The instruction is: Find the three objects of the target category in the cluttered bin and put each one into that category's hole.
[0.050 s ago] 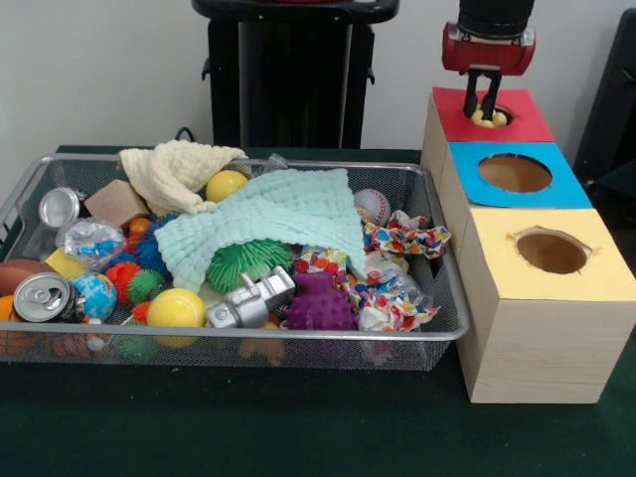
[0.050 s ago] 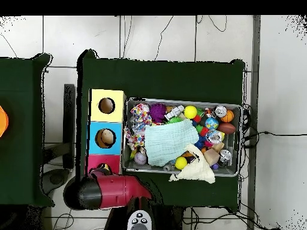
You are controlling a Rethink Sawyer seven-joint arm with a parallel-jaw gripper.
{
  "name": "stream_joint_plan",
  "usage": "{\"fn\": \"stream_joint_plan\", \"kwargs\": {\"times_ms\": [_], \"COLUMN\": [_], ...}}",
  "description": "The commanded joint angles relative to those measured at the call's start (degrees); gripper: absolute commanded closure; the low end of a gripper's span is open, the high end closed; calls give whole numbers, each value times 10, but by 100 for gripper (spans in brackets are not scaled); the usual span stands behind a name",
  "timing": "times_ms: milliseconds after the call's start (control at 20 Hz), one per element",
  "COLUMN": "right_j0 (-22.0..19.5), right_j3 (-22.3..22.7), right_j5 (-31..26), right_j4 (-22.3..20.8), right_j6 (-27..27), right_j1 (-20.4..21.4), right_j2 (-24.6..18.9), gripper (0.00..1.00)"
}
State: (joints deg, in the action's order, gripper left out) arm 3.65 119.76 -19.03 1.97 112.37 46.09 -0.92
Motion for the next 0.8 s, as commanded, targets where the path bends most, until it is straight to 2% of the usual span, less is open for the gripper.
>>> {"fn": "stream_joint_plan", "kwargs": {"times_ms": [50, 200, 500, 800], "right_j0": [-38, -37, -37, -45], "right_j3": [33, 32, 15, 18], "right_j5": [-20, -5, 52, 69], "right_j4": [-66, -70, -88, -92], "right_j6": [5, 12, 22, 22], "right_j1": [-45, -56, -114, -116], "right_j2": [8, 7, 11, 8], "gripper": [100, 100, 100, 100]}}
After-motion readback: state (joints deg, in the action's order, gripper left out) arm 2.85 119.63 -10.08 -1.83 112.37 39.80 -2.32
